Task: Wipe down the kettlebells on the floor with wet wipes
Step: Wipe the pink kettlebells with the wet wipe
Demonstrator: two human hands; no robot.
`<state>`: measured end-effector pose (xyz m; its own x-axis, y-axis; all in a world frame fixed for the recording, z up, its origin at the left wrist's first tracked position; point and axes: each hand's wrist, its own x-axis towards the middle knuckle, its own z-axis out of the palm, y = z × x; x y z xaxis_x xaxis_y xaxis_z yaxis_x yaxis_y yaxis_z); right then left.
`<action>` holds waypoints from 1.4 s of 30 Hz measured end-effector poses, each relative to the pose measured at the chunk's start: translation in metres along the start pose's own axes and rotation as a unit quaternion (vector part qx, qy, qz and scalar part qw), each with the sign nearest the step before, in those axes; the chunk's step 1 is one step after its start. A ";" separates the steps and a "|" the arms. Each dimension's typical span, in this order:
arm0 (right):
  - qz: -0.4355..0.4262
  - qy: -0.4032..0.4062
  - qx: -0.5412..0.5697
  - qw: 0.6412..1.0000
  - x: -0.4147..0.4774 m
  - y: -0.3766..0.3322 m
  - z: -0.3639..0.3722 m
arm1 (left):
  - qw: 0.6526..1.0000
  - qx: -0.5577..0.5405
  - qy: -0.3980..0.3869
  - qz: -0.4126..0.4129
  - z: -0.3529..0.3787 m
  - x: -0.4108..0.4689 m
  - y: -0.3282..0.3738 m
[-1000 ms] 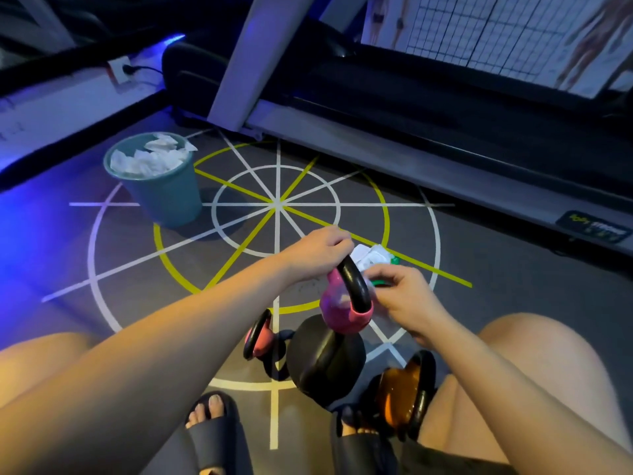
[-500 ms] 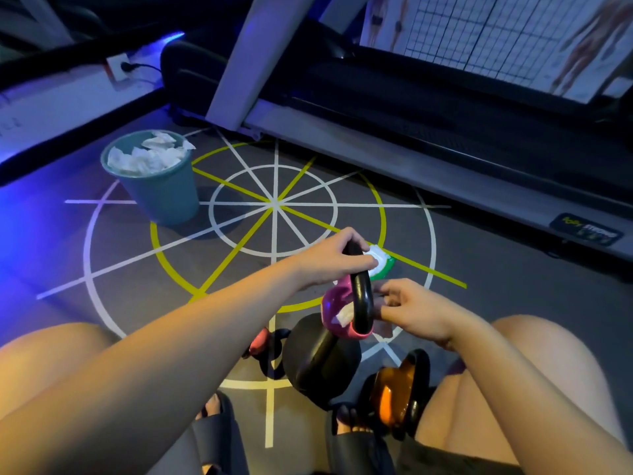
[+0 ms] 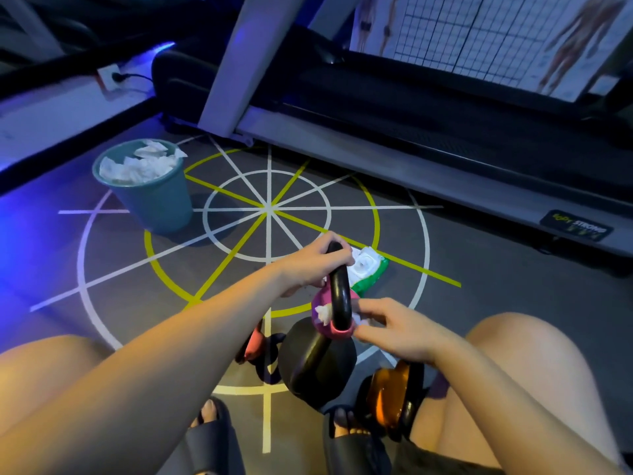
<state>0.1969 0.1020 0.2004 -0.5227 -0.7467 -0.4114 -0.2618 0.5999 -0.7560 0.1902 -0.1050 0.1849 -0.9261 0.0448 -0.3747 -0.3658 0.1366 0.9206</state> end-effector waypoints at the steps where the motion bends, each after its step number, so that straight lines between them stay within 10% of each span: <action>1: -0.008 0.013 -0.051 0.999 0.001 0.003 0.000 | 1.000 -0.002 0.003 0.001 0.000 0.000 -0.001; 6: -0.033 0.062 -0.251 0.966 0.013 0.002 0.008 | 1.000 0.010 0.012 -0.005 -0.003 0.004 -0.002; 15: 0.011 0.076 0.228 0.971 0.004 -0.019 0.000 | 1.000 0.008 0.013 0.003 -0.005 0.001 -0.003; 23: -0.039 0.089 -0.347 0.933 0.030 0.005 0.010 | 1.000 0.006 -0.001 0.004 -0.011 -0.001 -0.006; 30: 0.020 0.122 0.022 0.992 0.001 -0.032 0.014 | 1.000 0.003 0.010 0.010 -0.012 -0.004 -0.007; 37: 0.112 0.202 0.428 0.874 0.010 -0.037 0.002 | 0.999 -0.010 0.025 0.024 -0.009 -0.002 -0.008; 42: 0.051 0.180 0.041 0.981 0.009 -0.032 0.013 | 1.000 0.006 0.021 0.021 -0.015 -0.004 -0.008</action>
<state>0.2112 0.0728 0.2140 -0.7999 -0.5242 -0.2922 -0.1341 0.6307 -0.7644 0.1951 -0.1208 0.1806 -0.9439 0.0091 -0.3301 -0.3253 0.1465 0.9342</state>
